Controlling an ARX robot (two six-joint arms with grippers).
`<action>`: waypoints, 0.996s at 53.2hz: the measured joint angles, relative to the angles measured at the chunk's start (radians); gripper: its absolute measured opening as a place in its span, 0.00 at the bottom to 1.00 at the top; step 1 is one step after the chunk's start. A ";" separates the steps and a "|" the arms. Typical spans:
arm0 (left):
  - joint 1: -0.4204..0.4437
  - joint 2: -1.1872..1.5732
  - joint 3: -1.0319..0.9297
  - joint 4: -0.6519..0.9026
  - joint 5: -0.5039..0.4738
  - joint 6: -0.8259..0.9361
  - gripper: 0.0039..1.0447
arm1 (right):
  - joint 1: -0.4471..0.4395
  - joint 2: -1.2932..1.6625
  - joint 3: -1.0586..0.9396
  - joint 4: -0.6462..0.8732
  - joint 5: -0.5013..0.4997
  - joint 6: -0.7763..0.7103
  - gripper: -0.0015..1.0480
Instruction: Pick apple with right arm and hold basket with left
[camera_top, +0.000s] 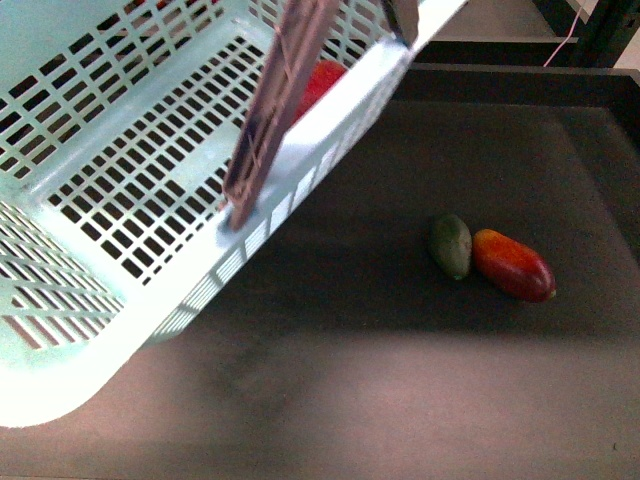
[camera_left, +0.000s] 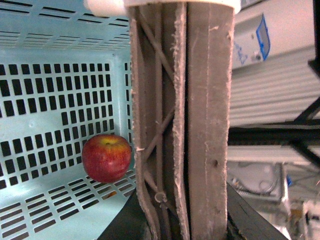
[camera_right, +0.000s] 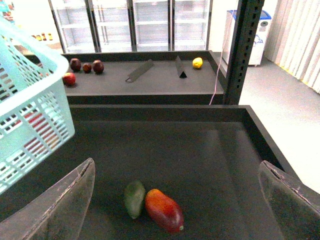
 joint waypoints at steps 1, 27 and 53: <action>0.017 -0.002 -0.002 0.006 0.002 -0.011 0.17 | 0.000 0.000 0.000 0.000 0.000 0.000 0.92; 0.354 0.143 -0.093 0.108 -0.048 -0.276 0.17 | 0.000 0.000 0.000 0.000 0.000 0.000 0.92; 0.368 0.375 -0.023 0.093 -0.043 -0.333 0.17 | 0.000 0.000 0.000 0.000 0.000 0.000 0.92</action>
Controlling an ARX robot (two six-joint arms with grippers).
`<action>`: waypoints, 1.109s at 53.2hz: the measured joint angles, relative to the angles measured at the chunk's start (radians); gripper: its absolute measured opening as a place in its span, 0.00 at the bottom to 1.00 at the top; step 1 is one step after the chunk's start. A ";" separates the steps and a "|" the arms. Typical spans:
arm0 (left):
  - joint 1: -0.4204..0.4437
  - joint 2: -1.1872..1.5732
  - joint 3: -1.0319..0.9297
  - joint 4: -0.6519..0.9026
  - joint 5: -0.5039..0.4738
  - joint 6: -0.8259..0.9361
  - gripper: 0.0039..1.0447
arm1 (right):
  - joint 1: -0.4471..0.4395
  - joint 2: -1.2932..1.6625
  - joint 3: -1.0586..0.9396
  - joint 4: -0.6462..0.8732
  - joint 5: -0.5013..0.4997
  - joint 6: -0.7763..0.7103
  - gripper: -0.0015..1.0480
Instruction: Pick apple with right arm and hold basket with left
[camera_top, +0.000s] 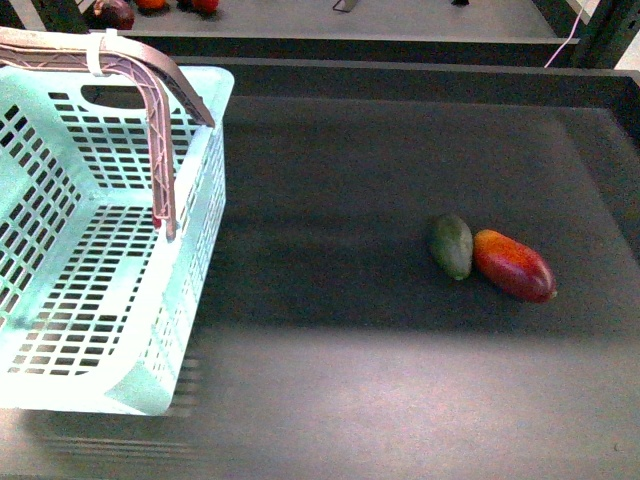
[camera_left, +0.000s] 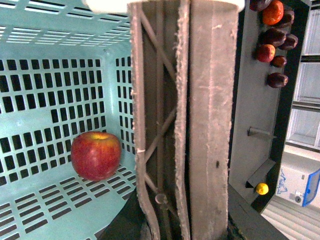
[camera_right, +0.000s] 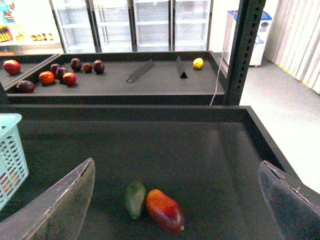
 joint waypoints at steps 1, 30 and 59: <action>0.000 0.005 0.002 0.000 0.000 0.000 0.17 | 0.000 0.000 0.000 0.000 0.000 0.000 0.92; -0.006 0.055 0.007 -0.044 -0.001 0.003 0.17 | 0.000 0.000 0.000 0.000 0.000 0.000 0.92; -0.019 -0.152 -0.019 -0.162 0.027 0.018 0.95 | 0.000 0.000 0.000 0.000 0.000 0.000 0.92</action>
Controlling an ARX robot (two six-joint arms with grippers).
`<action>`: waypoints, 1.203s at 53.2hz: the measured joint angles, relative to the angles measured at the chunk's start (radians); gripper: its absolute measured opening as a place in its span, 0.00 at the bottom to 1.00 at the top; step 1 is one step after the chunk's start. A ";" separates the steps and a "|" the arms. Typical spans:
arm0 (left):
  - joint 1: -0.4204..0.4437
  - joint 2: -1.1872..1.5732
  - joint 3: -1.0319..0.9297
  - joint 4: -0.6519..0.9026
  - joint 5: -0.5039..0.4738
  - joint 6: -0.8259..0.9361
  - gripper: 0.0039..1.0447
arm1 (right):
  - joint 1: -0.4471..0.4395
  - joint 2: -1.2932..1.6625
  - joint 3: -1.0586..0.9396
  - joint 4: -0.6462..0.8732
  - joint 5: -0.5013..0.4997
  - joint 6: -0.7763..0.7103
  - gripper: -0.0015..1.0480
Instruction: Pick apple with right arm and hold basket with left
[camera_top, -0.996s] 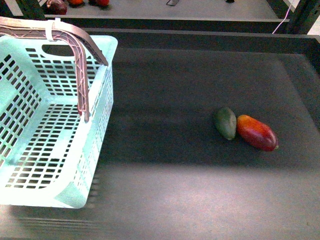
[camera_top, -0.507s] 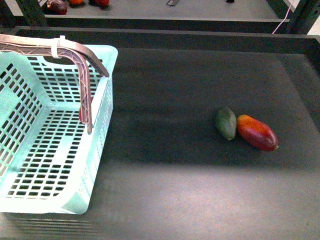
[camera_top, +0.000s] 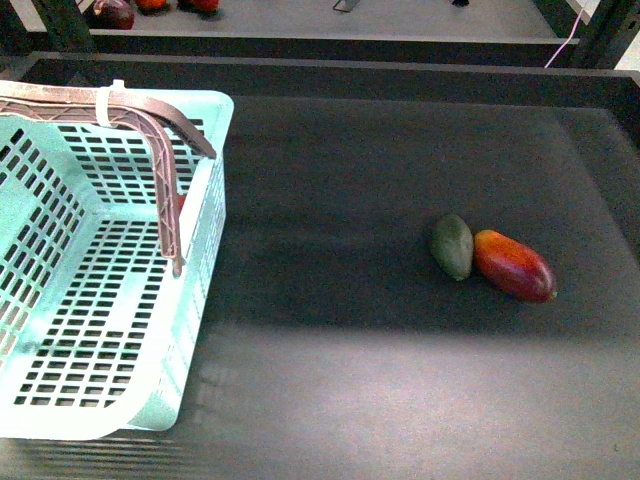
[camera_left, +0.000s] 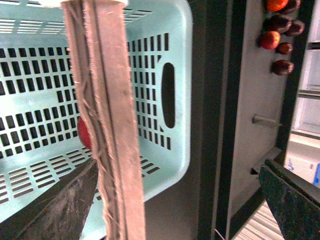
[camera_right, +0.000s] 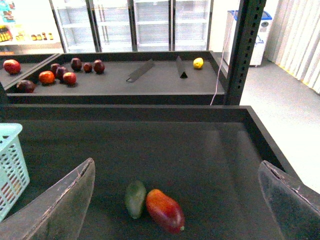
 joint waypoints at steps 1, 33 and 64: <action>0.000 -0.032 -0.009 -0.007 -0.001 0.001 0.93 | 0.000 0.000 0.000 0.000 0.000 0.000 0.92; -0.044 -0.431 -0.500 0.776 0.063 1.205 0.48 | 0.000 0.000 0.000 0.000 0.000 0.000 0.92; 0.018 -0.771 -0.861 0.795 0.124 1.474 0.03 | 0.000 0.000 0.000 0.000 0.000 0.000 0.92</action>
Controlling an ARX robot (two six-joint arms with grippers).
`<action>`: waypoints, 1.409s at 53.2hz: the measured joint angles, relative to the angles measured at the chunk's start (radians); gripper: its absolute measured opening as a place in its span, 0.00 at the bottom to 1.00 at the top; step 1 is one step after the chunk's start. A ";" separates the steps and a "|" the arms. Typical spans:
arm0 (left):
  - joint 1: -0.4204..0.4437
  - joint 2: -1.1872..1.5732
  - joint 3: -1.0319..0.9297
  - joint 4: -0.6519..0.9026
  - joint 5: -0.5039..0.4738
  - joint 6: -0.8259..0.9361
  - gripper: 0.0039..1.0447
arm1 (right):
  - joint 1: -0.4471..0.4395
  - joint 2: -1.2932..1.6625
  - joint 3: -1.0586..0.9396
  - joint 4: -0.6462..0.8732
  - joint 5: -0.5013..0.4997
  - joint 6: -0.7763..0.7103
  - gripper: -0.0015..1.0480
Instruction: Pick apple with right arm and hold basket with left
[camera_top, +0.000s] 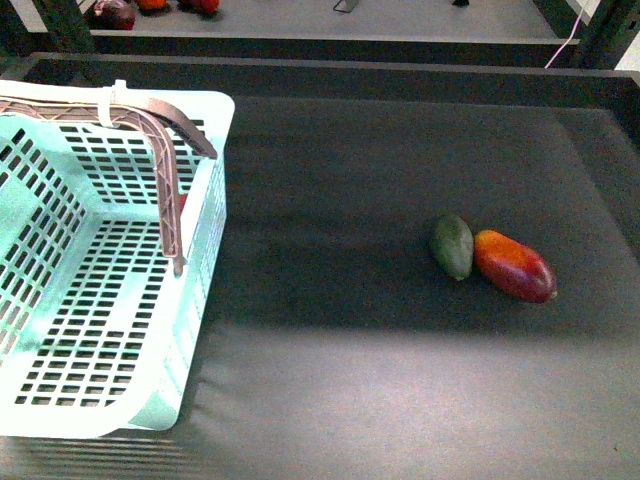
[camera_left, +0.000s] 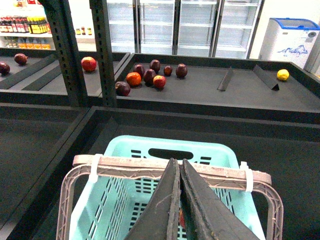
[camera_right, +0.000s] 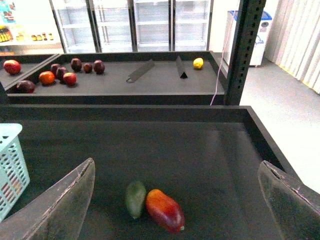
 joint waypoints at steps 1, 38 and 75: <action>0.000 -0.011 -0.006 -0.006 0.000 0.000 0.03 | 0.000 0.000 0.000 0.000 0.000 0.000 0.92; 0.000 -0.365 -0.127 -0.223 0.000 0.004 0.03 | 0.000 0.000 0.000 0.000 0.000 0.000 0.92; 0.000 -0.660 -0.127 -0.513 0.000 0.004 0.03 | 0.000 0.000 0.000 0.000 0.000 0.000 0.92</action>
